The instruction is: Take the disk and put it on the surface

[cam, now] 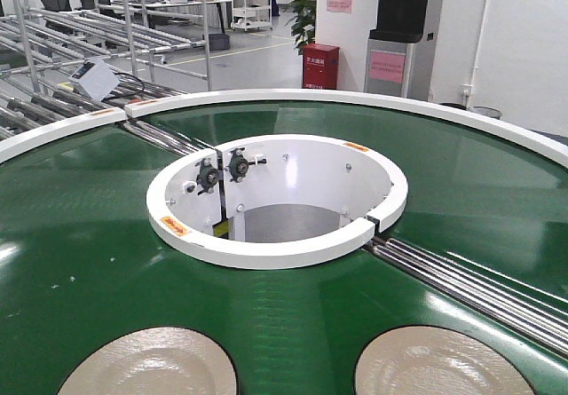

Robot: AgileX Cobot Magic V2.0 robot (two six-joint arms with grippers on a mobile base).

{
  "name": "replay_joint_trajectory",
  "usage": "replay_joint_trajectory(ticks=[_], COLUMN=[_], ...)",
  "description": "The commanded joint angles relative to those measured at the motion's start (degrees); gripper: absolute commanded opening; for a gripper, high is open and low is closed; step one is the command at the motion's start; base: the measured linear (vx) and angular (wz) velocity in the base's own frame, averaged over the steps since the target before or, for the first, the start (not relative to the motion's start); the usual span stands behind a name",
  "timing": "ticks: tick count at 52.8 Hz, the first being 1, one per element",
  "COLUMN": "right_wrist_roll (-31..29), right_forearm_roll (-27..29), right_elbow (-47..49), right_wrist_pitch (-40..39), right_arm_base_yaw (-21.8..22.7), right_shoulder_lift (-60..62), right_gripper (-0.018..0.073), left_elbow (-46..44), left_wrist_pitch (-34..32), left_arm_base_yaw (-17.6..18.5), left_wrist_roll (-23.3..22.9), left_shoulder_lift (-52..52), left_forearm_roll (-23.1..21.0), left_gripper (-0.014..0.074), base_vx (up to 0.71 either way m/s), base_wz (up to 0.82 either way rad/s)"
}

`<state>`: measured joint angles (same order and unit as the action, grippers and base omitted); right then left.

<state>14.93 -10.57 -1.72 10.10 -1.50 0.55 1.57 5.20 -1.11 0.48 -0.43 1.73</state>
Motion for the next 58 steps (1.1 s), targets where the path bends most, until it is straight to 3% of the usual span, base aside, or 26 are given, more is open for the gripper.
replay_joint_trajectory(ticks=[1, 40, 45, 50, 52, 58], right_wrist_roll=[-0.11, -0.11, -0.23, -0.23, -0.23, -2.01], right_forearm_roll=[-0.88, -0.88, -1.27, -1.27, -1.27, -1.27], right_elbow=[-1.08, -1.08, -0.88, -0.01, 0.94, 9.86], right_wrist_pitch=[-4.74, -4.74, -11.34, -22.04, -25.02, -25.58], right_arm_base_yaw=[0.08, 0.08, 0.09, 0.09, 0.09, 0.09], right_shoulder_lift=[0.69, 0.69, 0.69, 0.69, 0.69, 0.03], right_gripper=[-0.0009, -0.0009, -0.0009, -0.0009, -0.0009, -0.0009], left_elbow=[0.77, 0.77, 0.67, -0.33, -1.98, -12.24], left_wrist_pitch=[-4.79, -4.79, -12.5, -26.37, -28.96, -22.8], left_arm_base_yaw=[-0.04, -0.04, -0.04, -0.04, -0.04, -0.04], left_wrist_roll=[-0.48, -0.48, -0.48, -0.48, -0.48, 0.06], left_shoulder_lift=[-0.94, -0.94, -0.94, -0.94, -0.94, 0.83], left_forearm_roll=[0.18, 0.18, 0.3, 0.23, 0.23, 0.12], left_gripper=[0.0001, 0.0001, 0.0001, 0.0001, 0.0001, 0.0001], base_vx=[0.0, 0.0, 0.0, 0.0, 0.0, 0.0], base_wz=[0.0, 0.0, 0.0, 0.0, 0.0, 0.0])
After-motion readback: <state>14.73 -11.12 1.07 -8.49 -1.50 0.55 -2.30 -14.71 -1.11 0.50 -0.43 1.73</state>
